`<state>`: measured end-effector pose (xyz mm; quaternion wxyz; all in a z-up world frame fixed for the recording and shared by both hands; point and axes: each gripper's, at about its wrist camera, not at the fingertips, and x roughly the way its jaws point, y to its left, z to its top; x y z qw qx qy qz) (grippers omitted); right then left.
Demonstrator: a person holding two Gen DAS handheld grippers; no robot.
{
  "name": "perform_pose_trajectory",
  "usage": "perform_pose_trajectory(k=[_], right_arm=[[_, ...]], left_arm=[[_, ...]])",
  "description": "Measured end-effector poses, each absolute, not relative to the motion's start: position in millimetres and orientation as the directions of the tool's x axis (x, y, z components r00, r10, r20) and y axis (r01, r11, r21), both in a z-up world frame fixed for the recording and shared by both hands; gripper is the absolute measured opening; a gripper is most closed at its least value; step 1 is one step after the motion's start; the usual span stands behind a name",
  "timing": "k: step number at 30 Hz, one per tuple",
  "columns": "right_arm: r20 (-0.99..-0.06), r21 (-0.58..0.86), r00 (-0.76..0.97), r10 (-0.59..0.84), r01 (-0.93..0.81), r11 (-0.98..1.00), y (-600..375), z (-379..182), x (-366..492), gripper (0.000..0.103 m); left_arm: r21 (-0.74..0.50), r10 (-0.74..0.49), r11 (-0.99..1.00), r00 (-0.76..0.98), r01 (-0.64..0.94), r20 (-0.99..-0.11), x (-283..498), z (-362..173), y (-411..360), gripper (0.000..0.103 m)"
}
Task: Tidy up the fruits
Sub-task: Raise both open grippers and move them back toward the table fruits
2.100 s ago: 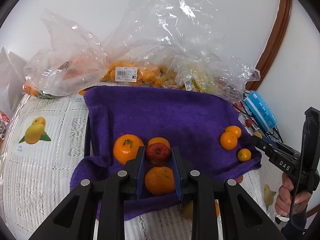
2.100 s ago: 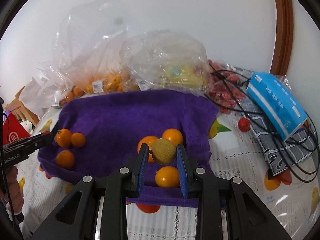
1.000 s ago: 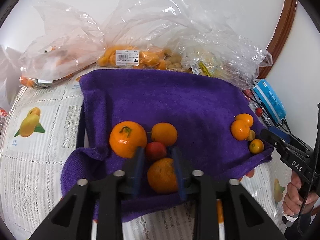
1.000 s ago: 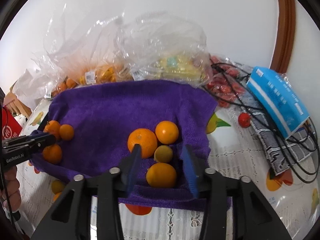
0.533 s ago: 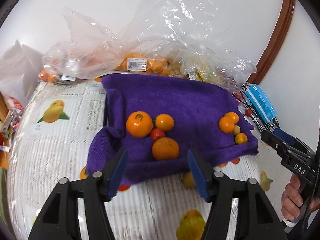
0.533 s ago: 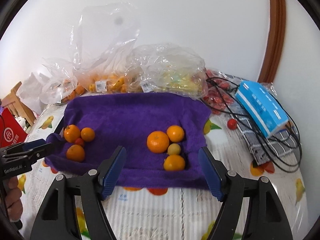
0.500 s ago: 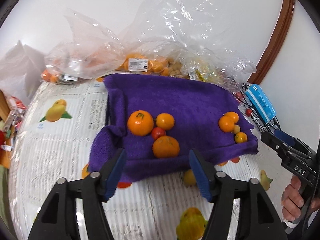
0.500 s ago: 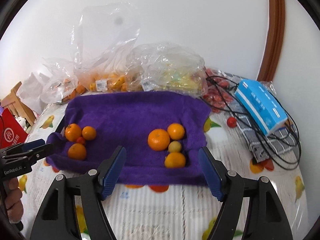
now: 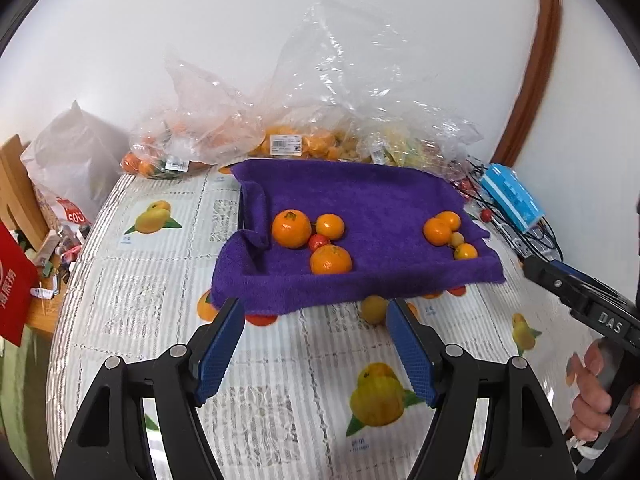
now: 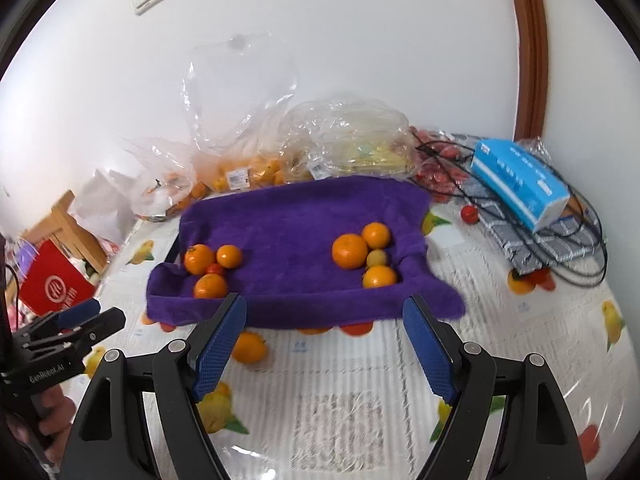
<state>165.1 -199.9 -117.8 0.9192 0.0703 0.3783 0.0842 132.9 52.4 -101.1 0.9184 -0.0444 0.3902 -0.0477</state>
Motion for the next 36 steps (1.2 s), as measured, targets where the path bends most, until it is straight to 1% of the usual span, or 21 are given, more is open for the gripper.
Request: perform_pose_trajectory(k=[3, 11, 14, 20, 26, 28, 31, 33, 36], right_arm=[[-0.712, 0.192, 0.667, 0.221, -0.118, 0.974, -198, -121, 160, 0.081], [-0.668, 0.17, 0.712, 0.217, -0.138, 0.976, -189, -118, 137, 0.081], [-0.665, 0.162, 0.718, 0.206, -0.131, 0.978, -185, -122, 137, 0.08], [-0.657, 0.166, 0.724, 0.212, -0.136, 0.977, -176, -130, 140, 0.08], [-0.649, 0.133, 0.735, 0.194, -0.141, 0.981, -160, -135, 148, 0.079], [-0.642, 0.158, 0.736, 0.215, -0.148, 0.976, -159, -136, 149, 0.076], [-0.66, 0.181, 0.707, 0.254, -0.178, 0.967, -153, -141, 151, 0.063], [-0.678, 0.167, 0.69, 0.255, -0.193, 0.967, -146, -144, 153, 0.061], [-0.675, 0.165, 0.689, 0.265, -0.21, 0.964, -139, -148, 154, 0.061]], left_arm=[[-0.133, -0.134, 0.99, 0.689, 0.055, -0.713, 125, -101, 52, 0.071], [-0.161, -0.13, 0.987, 0.724, 0.027, -0.677, 111, -104, 63, 0.07], [-0.138, -0.1, 0.99, 0.732, 0.007, -0.675, 109, -109, 68, 0.07], [-0.148, -0.095, 0.989, 0.716, -0.012, -0.691, 111, -117, 85, 0.07], [-0.159, -0.083, 0.986, 0.715, -0.04, -0.694, 110, -128, 102, 0.07], [-0.167, -0.087, 0.985, 0.711, -0.044, -0.698, 111, -131, 106, 0.07], [-0.174, -0.088, 0.984, 0.709, -0.05, -0.699, 111, -134, 113, 0.068], [-0.178, -0.091, 0.983, 0.71, -0.048, -0.699, 111, -135, 117, 0.068], [-0.182, -0.095, 0.982, 0.71, -0.048, -0.698, 111, -138, 124, 0.068]])
